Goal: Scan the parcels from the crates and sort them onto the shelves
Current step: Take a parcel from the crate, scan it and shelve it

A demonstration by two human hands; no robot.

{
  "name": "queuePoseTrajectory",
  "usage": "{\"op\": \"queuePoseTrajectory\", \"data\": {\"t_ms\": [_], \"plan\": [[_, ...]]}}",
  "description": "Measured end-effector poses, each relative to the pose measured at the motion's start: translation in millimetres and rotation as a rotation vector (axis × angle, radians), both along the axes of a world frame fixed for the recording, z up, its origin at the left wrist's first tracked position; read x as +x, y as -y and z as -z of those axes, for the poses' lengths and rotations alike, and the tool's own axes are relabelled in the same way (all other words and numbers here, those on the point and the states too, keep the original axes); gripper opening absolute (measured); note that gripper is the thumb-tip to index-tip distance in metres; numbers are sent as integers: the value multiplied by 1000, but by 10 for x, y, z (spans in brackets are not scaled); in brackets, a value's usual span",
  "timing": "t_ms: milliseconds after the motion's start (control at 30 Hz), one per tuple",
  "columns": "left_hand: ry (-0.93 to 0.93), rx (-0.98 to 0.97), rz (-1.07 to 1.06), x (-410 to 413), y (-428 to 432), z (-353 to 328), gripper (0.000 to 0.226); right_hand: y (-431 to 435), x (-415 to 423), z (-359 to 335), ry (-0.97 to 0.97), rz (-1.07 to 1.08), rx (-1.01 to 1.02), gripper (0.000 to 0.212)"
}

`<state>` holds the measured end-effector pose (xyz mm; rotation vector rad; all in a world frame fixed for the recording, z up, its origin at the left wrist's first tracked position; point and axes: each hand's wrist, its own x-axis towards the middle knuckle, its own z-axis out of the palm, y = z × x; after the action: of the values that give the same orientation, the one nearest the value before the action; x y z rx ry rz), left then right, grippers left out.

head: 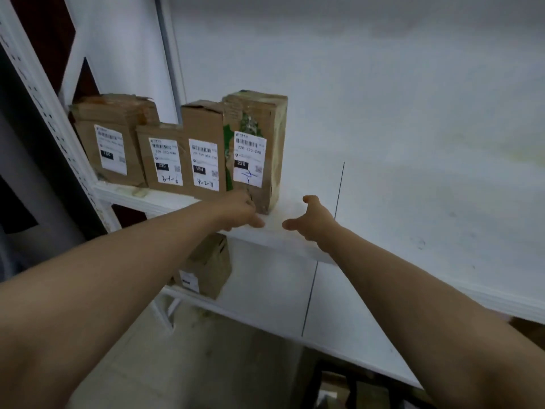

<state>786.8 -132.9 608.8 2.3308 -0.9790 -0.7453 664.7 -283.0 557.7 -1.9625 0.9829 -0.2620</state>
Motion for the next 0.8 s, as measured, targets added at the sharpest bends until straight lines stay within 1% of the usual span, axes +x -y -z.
{"op": "queuePoseTrajectory", "data": {"t_ms": [67, 100, 167, 233, 367, 467, 533, 633, 700, 733, 800], "plan": [[-22, -18, -7, -275, -46, 182, 35, -84, -259, 103, -1, 16, 1, 89], [-37, -23, -20, -403, -77, 272, 38, -135, -394, 144, 0, 28, 9, 88], [-89, -13, -42, -627, -154, 450, 53, -271, -676, 207, -6, 47, 40, 86], [-128, 14, -28, -831, -243, 583, 61, -420, -967, 248, -23, 73, 50, 84], [-124, 38, 8, -1188, -465, 756, 56, -728, -1666, 331, -68, 157, 79, 85], [-132, 63, 61, -1440, -746, 935, 62, -1039, -2269, 451, -127, 239, 120, 87], [-153, 70, 100, -1612, -982, 1061, 63, -1304, -2657, 566, -177, 310, 112, 86], [-101, 92, 196, -1873, -1352, 1296, 59, -1802, -3176, 800, -333, 371, 90, 81], [-60, 115, 250, -2067, -1601, 1499, 53, -2136, -3485, 1028, -453, 379, 99, 70], [-62, 131, 272, -2169, -1730, 1612, 45, -2318, -3630, 1125, -506, 373, 109, 66], [-123, 191, 316, -2370, -1984, 1837, 25, -2683, -3927, 1294, -580, 391, 150, 66]]}}
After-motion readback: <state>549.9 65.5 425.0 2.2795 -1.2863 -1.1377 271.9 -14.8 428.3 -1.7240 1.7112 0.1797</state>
